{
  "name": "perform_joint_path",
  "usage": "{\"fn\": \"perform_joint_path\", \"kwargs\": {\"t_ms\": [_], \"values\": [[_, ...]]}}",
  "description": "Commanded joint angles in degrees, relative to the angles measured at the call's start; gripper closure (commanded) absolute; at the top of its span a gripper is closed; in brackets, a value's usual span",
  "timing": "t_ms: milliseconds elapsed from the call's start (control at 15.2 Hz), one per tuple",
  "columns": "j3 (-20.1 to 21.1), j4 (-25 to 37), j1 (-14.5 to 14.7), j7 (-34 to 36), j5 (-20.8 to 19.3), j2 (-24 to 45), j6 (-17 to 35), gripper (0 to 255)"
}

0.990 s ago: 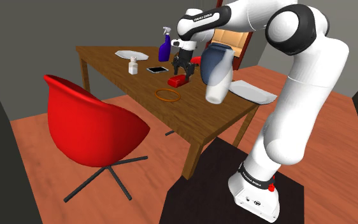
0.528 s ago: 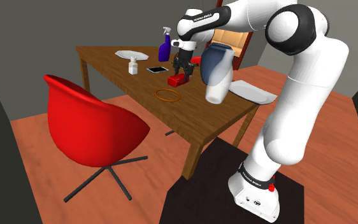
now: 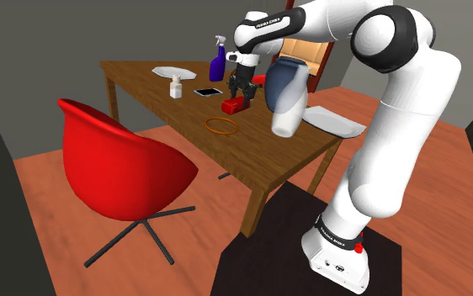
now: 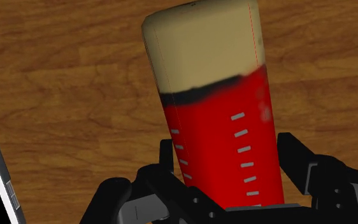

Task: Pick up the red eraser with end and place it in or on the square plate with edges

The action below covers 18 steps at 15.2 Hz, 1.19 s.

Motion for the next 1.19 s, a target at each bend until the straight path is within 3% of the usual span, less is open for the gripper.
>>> {"fn": "perform_joint_path", "kwargs": {"t_ms": [0, 1122], "values": [[0.0, -0.1, 0.0, 0.0, 0.0, 0.1, 0.0, 255], [-0.2, 11.5, 0.0, 0.6, -0.8, -1.3, -12.8, 255]]}}
